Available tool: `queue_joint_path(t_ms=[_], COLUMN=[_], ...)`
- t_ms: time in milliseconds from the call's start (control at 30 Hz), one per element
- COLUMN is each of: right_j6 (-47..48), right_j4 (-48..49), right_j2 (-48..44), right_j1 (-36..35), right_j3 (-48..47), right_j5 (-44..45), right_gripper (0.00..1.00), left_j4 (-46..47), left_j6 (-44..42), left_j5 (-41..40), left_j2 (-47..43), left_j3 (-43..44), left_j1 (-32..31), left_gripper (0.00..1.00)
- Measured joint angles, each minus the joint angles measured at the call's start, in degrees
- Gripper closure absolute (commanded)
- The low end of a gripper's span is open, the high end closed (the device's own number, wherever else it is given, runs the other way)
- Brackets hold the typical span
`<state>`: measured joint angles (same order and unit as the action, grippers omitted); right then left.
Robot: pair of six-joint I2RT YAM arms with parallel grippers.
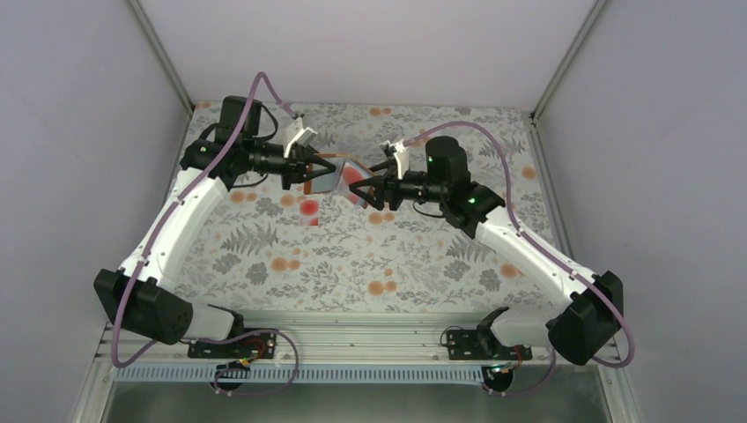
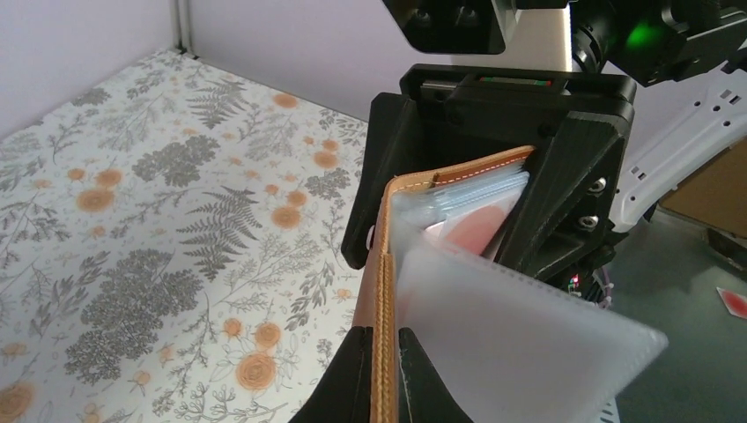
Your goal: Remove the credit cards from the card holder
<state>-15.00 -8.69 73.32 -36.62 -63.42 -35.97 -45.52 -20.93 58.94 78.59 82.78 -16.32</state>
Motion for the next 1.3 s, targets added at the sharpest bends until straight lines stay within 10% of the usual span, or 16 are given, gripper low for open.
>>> queue_joint_path(t_ms=[633, 800, 1300], right_j6=[7.2, 9.2, 5.7], right_j4=[-5.3, -7.1, -4.5], right_j2=[-5.0, -5.1, -3.9], right_j1=[-0.1, -0.1, -0.3], right_j3=[1.6, 1.6, 1.4], right_j5=[0.5, -0.2, 3.3], right_gripper=[0.27, 0.57, 0.96], left_j4=[0.5, 0.4, 0.5], left_j6=[1.3, 1.3, 1.0], left_j5=[-0.4, -0.4, 1.1], left_j2=[0.0, 0.0, -0.3], left_j3=[-0.3, -0.4, -1.9], left_j1=[-0.2, -0.2, -0.1], left_gripper=[0.98, 0.98, 0.95])
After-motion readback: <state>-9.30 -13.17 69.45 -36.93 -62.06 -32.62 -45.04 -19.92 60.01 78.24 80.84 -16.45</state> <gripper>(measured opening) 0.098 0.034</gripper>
